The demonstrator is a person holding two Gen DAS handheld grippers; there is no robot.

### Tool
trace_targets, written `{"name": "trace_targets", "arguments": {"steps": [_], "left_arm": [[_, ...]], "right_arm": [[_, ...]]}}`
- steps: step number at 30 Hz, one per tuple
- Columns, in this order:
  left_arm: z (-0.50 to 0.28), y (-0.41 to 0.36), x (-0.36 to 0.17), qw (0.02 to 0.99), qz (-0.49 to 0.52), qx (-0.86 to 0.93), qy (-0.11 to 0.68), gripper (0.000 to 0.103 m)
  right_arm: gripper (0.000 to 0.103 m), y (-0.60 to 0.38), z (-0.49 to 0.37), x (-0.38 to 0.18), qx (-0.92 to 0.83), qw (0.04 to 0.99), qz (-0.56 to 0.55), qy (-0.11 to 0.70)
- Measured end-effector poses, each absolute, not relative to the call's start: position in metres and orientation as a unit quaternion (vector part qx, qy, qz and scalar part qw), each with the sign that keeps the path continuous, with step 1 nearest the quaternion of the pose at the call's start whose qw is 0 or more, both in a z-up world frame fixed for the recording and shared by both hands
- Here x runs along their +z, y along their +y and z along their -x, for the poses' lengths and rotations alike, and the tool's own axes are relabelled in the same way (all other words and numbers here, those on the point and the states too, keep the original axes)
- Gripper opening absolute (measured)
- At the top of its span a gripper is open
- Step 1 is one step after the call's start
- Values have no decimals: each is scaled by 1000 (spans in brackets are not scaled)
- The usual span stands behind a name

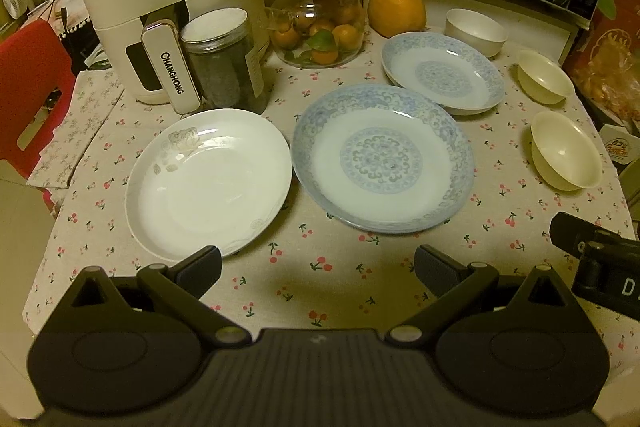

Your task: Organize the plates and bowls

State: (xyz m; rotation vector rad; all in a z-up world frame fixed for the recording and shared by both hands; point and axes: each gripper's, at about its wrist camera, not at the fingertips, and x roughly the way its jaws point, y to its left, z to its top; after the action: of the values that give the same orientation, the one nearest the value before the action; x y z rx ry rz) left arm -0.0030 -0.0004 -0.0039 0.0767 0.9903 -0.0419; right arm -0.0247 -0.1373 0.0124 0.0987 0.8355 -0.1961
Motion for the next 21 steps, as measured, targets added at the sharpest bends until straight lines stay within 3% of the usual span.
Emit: {"name": "trace_targets", "arguments": {"steps": [21], "left_arm": [[4,-1,-5,879,-32,-23,475,103]], "right_arm": [[103,-139,25,11,-97,907,-53,407]]}}
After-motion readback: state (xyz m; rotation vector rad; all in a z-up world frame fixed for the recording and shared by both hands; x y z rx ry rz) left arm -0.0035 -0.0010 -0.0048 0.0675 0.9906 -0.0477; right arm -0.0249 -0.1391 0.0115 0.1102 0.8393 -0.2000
